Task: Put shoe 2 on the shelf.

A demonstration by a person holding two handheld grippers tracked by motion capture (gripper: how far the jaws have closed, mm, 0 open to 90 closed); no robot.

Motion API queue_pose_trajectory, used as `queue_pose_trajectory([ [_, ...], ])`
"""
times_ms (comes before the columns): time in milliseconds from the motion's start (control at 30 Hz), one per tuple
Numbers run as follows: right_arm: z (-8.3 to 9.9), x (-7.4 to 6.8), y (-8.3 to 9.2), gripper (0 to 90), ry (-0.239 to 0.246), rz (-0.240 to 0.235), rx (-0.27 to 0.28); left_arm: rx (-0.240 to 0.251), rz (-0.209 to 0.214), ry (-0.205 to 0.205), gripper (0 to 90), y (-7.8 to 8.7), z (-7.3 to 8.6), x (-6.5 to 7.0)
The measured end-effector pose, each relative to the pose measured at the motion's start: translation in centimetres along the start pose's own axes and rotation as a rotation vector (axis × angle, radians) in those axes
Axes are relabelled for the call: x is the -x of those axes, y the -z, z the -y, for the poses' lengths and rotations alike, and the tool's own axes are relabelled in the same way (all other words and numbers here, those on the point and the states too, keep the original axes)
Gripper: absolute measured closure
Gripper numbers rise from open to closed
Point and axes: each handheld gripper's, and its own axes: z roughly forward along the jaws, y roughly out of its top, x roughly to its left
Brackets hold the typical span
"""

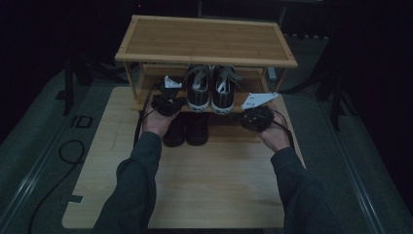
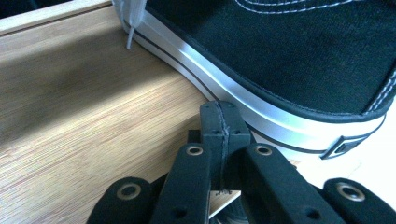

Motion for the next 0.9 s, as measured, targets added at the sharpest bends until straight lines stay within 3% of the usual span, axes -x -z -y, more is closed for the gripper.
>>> queue_pose_trajectory([
  [433, 0.7, 0.0, -0.5, 89.2, -0.009, -0.003, -0.022, -0.002, 0.005, -0.013, 90.0, 0.0, -0.2, 0.5],
  [900, 1.9, 0.5, -0.7, 89.1, -0.029, -0.001, -0.047, 0.0, 0.005, -0.011, 90.0, 0.4, 0.0, -0.2],
])
